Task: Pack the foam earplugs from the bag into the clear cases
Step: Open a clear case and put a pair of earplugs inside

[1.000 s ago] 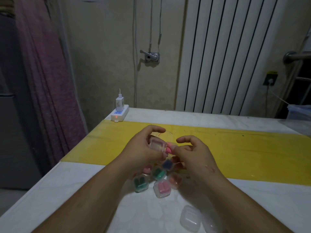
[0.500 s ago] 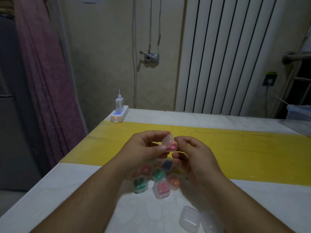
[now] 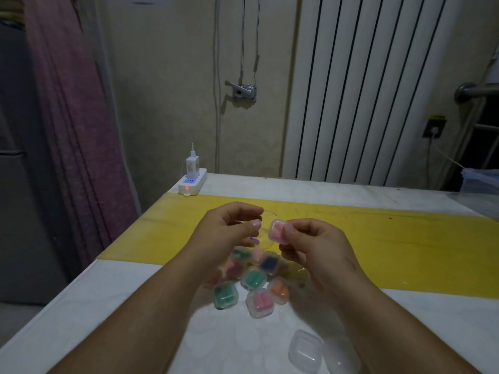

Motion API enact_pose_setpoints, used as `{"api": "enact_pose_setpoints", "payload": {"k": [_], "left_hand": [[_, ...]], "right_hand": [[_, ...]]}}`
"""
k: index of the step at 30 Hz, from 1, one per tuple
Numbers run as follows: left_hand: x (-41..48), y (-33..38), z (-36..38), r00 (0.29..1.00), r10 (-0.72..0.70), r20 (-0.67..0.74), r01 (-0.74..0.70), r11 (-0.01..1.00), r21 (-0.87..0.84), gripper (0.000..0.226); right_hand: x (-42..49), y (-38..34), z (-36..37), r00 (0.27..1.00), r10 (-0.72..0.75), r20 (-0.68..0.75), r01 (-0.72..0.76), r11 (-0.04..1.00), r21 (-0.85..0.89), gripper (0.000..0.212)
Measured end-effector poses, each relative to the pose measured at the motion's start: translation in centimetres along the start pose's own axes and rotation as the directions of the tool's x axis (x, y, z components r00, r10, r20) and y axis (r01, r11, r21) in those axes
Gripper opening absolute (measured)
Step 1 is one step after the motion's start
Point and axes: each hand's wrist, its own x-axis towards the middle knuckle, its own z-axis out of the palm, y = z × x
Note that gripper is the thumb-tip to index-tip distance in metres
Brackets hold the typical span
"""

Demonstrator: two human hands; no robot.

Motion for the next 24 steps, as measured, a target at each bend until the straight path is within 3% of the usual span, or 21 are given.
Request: {"api": "enact_pose_setpoints", "payload": {"k": [4, 7, 9, 13, 15, 19, 24], "left_hand": [[0.0, -0.2, 0.0, 0.999, 0.006, 0.044, -0.005, 1.0, -0.021, 0.015], [-0.2, -0.1, 0.1, 0.997, 0.021, 0.068, -0.022, 1.0, 0.021, 0.014], [-0.2, 0.2, -0.2, 0.997, 0.016, 0.069, -0.021, 0.997, 0.069, 0.011], [-0.4, 0.6, -0.8, 0.967, -0.115, 0.226, 0.005, 0.9, 0.436, 0.009], [-0.6, 0.6, -0.6, 0.953, -0.18, 0.245, 0.021, 0.844, 0.536, 0.008], [-0.6, 0.3, -0.2, 0.965, -0.157, 0.211, -0.014, 0.771, 0.637, 0.008], [0.7, -1.0, -0.8, 0.992, 0.112, -0.062, -0.055, 0.809, 0.585, 0.031]], "right_hand": [[-0.5, -0.1, 0.1, 0.998, -0.013, 0.058, 0.016, 0.998, -0.059, 0.018], [-1.4, -0.2, 0.9, 0.988, 0.049, 0.149, -0.061, 0.995, 0.078, 0.021], [-1.0, -0.1, 0.7, 0.993, 0.048, 0.104, -0.055, 0.996, 0.07, 0.029], [-0.1, 0.2, -0.1, 0.999, -0.051, 0.013, 0.052, 0.992, -0.113, 0.031], [-0.1, 0.3, -0.1, 0.998, -0.065, -0.001, 0.064, 0.986, -0.155, 0.031], [0.0, 0.5, 0.0, 0.996, -0.091, -0.014, 0.086, 0.969, -0.232, 0.026], [0.6, 1.3, -0.1, 0.975, -0.221, -0.034, 0.189, 0.894, -0.407, 0.013]]}}
